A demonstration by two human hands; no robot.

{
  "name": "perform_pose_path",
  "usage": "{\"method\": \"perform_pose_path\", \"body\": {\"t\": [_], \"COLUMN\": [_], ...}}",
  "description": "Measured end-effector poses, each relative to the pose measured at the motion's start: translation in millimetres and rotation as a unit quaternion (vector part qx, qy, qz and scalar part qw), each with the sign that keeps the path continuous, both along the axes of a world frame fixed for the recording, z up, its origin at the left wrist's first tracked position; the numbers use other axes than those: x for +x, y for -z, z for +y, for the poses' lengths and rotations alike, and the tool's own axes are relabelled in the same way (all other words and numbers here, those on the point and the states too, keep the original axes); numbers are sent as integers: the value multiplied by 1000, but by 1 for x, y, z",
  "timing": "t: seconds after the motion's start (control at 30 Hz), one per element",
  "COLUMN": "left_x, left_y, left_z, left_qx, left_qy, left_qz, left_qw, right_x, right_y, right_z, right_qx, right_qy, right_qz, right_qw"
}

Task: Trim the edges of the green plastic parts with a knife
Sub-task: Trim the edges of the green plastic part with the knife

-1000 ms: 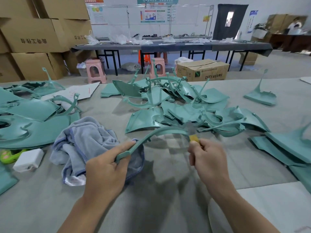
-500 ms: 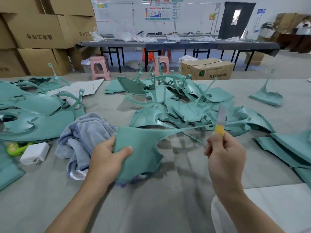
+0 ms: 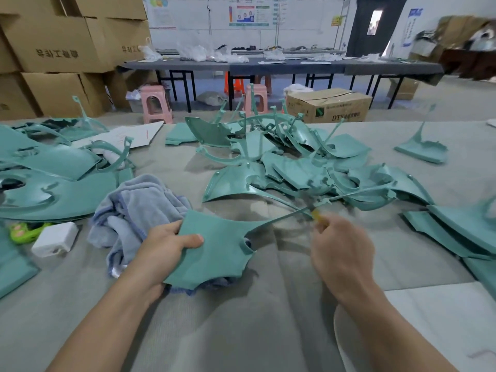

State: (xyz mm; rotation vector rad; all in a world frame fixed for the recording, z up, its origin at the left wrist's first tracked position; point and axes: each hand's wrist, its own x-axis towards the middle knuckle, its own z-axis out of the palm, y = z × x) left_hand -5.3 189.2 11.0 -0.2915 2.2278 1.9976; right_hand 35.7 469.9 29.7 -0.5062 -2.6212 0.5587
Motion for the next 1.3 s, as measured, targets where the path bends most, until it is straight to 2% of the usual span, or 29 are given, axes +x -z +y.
{"method": "perform_pose_path", "body": {"t": [0.03,0.1,0.17,0.2,0.23,0.3,0.37,0.4,0.47,0.53,0.57,0.7,0.77,0.83,0.87,0.93,0.97,1.03,1.1,1.17,1.23,1.3], "left_x": [0,-1,-1,-1,-1,-1,-2,-2,-5,-6,-6,-2,-2,-3,-3,-2,-1,1,2,2,1,0], "left_y": [2,3,4,3,3,4,6,7,7,9,9,7,5,4,4,3,2,1,1,0,-1,1], "left_z": [1,4,2,1,0,-1,3,4,5,3,3,3,5,6,6,6,5,6,6,7,7,6], "left_qx": [-13,-26,-18,-12,-9,-15,-35,-43,-48,-50,-52,-79,-89,-95,-96,-94,-92,-91,-98,-110,-110,-104], "left_qy": [1,2,3,6,9,9,4,1,4,5,4,2,4,4,4,6,6,4,2,0,2,-3], "left_qz": [3,5,2,1,2,7,12,12,8,11,16,27,28,28,29,29,29,30,33,34,29,28], "left_qw": [1000,1000,1000,1000,1000,1000,999,999,999,999,999,996,996,995,995,995,995,995,995,993,993,994], "right_x": [1,7,14,14,10,-1,1,5,12,17,13,0,8,15,17,14,9,1,0,5,14,9], "right_y": [0,3,8,12,13,9,4,5,7,16,17,7,8,9,9,12,14,13,11,14,15,17], "right_z": [5,2,-17,-23,-23,-9,11,13,0,-21,-24,10,11,-5,-15,-28,-31,-27,-17,-14,-25,-28], "right_qx": [-10,-29,-12,4,14,15,3,-19,-66,-47,-21,-3,-54,-119,-132,-97,-67,-44,-57,-96,-88,-22], "right_qy": [7,-89,-213,-228,-205,-78,9,-3,-112,-212,-206,-4,-47,-170,-224,-297,-290,-192,-82,-137,-246,-222], "right_qz": [25,37,-21,-53,-67,-68,-31,-12,-15,-63,-79,-67,-23,2,-6,-44,-63,-78,-33,2,-43,-79], "right_qw": [1000,995,977,972,976,994,999,1000,991,974,975,998,997,978,966,949,953,977,994,986,964,972]}}
